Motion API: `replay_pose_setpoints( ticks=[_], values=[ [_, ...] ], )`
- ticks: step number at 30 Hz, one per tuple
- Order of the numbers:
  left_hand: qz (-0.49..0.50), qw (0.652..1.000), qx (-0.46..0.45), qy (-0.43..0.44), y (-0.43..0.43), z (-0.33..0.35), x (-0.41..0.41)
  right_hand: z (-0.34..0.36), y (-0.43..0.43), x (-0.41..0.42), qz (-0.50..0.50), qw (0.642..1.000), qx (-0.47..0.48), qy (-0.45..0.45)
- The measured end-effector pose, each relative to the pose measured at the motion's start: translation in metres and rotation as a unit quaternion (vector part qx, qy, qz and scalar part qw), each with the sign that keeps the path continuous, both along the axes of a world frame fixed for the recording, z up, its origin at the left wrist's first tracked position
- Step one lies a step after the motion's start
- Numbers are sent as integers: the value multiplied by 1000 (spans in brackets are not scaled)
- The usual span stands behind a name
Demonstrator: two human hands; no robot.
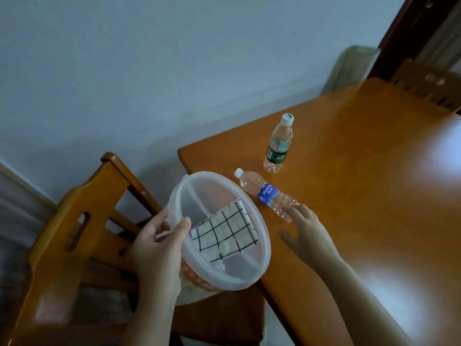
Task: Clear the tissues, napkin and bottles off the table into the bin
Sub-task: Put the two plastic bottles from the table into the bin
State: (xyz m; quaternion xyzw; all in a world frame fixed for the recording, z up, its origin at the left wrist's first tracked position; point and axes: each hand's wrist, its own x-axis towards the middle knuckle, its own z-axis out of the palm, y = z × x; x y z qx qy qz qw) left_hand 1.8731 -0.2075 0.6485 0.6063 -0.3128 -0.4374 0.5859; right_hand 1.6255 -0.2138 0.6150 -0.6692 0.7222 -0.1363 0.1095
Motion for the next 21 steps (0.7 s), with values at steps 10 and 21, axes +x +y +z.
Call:
replay_pose_setpoints(
  ticks=[10, 21],
  values=[
    [58, 998, 0, -15, -38, -1, 2, -47, -85, -24, -27, 997, 51, -43],
    [94, 995, 10, -40, -65, -4, -2, -97, -129, -37, -44, 991, 111, -61]
  ],
)
